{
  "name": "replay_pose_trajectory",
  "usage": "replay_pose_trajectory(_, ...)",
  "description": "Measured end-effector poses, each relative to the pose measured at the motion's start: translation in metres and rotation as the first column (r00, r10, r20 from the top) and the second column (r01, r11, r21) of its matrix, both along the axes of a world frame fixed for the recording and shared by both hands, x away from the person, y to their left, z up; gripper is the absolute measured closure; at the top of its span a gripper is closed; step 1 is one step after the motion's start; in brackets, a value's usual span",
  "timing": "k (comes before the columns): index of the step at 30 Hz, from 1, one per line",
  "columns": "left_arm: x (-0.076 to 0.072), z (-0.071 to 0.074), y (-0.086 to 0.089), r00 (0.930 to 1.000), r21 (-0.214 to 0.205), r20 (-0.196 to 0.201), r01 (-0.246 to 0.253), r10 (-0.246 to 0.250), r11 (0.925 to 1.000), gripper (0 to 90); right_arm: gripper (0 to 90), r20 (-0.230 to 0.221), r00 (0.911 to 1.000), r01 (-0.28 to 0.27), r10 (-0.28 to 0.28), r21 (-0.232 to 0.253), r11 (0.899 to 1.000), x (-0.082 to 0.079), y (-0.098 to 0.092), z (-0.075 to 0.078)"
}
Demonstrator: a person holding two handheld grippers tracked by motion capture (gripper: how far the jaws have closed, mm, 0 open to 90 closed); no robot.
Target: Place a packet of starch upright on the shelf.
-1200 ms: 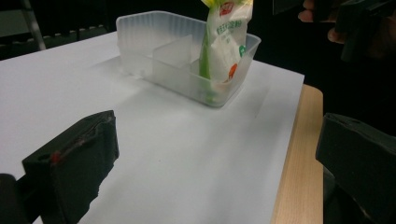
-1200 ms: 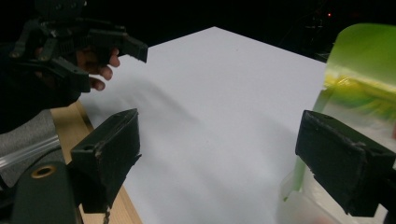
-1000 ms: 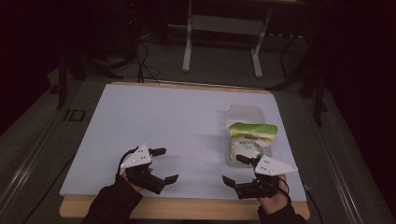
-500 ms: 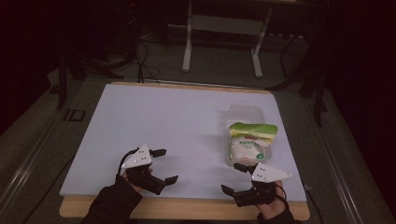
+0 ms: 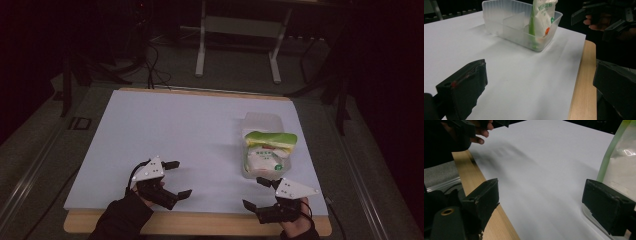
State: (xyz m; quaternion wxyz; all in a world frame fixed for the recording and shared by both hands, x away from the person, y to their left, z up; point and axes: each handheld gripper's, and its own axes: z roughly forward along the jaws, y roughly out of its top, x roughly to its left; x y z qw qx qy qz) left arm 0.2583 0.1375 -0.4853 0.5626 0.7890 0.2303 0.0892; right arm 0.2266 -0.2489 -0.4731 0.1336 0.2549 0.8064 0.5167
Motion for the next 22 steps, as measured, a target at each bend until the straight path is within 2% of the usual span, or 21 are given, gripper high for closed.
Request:
replay_pose_trajectory(11,0.0015,-0.0029,0.001,1.0,-0.005,-0.007,-0.005,0.005,1.0,0.0,13.9,-0.018,0.9998,0.01,-0.01,-0.006,1.0,0.0028,-0.0062,-0.0039)
replay_pose_trajectory(22,0.0018,-0.0054,-0.0003,1.0,0.009,-0.009,0.0,0.0,1.0,0.0,14.0,-0.021,0.9998,0.001,-0.001,-0.012,1.0,0.003,-0.0047,-0.005)
